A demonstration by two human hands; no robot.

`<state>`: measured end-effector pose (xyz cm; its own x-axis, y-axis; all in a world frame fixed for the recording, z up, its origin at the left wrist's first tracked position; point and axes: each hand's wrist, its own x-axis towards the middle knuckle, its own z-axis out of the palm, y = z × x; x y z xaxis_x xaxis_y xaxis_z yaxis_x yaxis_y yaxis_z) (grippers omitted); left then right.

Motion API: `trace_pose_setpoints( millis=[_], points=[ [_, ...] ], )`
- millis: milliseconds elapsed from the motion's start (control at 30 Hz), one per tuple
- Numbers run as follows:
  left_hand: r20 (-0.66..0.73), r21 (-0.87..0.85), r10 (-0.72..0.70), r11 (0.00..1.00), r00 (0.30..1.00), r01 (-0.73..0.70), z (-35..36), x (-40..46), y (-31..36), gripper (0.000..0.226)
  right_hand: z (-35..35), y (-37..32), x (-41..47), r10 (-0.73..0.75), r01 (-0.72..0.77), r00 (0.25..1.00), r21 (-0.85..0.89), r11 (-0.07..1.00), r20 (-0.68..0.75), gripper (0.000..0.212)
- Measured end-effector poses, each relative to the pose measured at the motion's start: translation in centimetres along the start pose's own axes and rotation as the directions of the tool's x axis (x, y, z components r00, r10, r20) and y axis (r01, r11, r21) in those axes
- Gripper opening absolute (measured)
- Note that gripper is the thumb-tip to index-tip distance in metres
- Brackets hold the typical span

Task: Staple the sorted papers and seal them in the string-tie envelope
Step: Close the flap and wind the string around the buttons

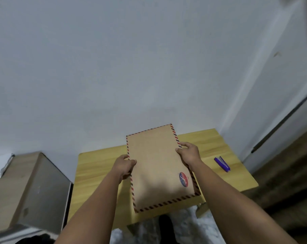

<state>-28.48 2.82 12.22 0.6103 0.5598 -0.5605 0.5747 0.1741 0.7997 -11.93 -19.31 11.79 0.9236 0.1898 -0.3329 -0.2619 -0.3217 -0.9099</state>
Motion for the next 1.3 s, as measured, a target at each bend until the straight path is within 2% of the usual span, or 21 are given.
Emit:
trace_pose_setpoints(
  millis=[133, 333, 433, 467, 500, 533, 600, 633, 700, 733, 767, 933, 1100, 1233, 1300],
  points=[
    [0.065, 0.104, -0.088, 0.991, 0.994, 0.08, 1.4, 2.7, -1.5, 0.059, 0.3, 2.7, 2.5, 0.066, -0.064, 0.998, -0.096, 0.993, 0.024, 0.039],
    [0.086, 0.106, -0.209, 0.974, 0.974, 0.2, 4.0, 9.6, -4.2, 0.055, 1.9, 6.6, 9.2, 0.073, -0.047, 0.995, -0.358, 0.933, 0.062, 0.041],
    [0.091, 0.198, -0.165, 0.969, 0.982, 0.145, 5.6, 12.6, -6.2, 0.055, 3.5, 9.3, 12.1, 0.133, -0.09, 0.988, -0.4, 0.912, 0.081, 0.046],
    [0.082, 0.288, -0.125, 0.953, 0.989, 0.096, 6.1, 13.6, -7.2, 0.055, 4.0, 10.1, 12.8, 0.156, -0.108, 0.985, -0.431, 0.896, 0.077, 0.048],
    [0.069, 0.433, -0.088, 0.9, 0.994, 0.05, 6.6, 14.6, -8.3, 0.059, 4.5, 10.9, 13.4, 0.16, -0.108, 0.985, -0.478, 0.872, 0.07, 0.051],
    [0.061, 0.601, -0.055, 0.799, 0.997, 0.007, 7.0, 15.4, -9.4, 0.067, 4.9, 11.6, 14.0, 0.13, -0.072, 0.989, -0.534, 0.842, 0.071, 0.052],
    [0.093, 0.81, 0.006, 0.581, 0.996, -0.079, 7.8, 16.7, -11.2, 0.083, 5.5, 13.3, 14.8, 0.009, 0.094, 0.989, -0.666, 0.74, 0.149, 0.057],
    [0.135, 0.863, 0.028, 0.488, 0.99, -0.132, 8.3, 17.3, -12.0, 0.09, 5.8, 14.2, 15.1, -0.03, 0.194, 0.973, -0.742, 0.642, 0.228, 0.063],
    [0.2, 0.917, 0.039, 0.343, 0.979, -0.201, 9.2, 18.6, -13.2, 0.103, 6.7, 15.5, 15.9, -0.025, 0.363, 0.924, -0.854, 0.372, 0.382, 0.079],
    [0.211, 0.925, 0.043, 0.314, 0.976, -0.214, 9.6, 19.1, -13.6, 0.108, 7.1, 16.1, 16.3, -0.007, 0.405, 0.908, -0.873, 0.271, 0.419, 0.085],
    [0.213, 0.927, 0.049, 0.304, 0.976, -0.218, 10.0, 19.6, -13.8, 0.109, 7.6, 16.6, 16.7, -0.002, 0.423, 0.901, -0.878, 0.223, 0.433, 0.089],
    [0.222, 0.934, 0.081, 0.266, 0.972, -0.236, 10.4, 20.9, -13.6, 0.11, 8.4, 17.3, 17.7, 0.01, 0.405, 0.909, -0.89, 0.209, 0.417, 0.096],
    [0.238, 0.941, 0.038, 0.239, 0.971, -0.24, 10.2, 20.8, -12.6, 0.109, 8.4, 17.2, 17.7, 0.055, 0.399, 0.906, -0.889, 0.223, 0.42, 0.096],
    [0.257, 0.935, 0.007, 0.252, 0.966, -0.251, 10.0, 20.0, -11.9, 0.109, 8.0, 17.0, 17.1, 0.1, 0.4, 0.899, -0.893, 0.208, 0.426, 0.098],
    [0.269, 0.928, 0.012, 0.266, 0.963, -0.262, 9.6, 19.6, -11.7, 0.11, 7.5, 16.8, 16.9, 0.105, 0.382, 0.904, -0.892, 0.243, 0.415, 0.099]
  ],
)
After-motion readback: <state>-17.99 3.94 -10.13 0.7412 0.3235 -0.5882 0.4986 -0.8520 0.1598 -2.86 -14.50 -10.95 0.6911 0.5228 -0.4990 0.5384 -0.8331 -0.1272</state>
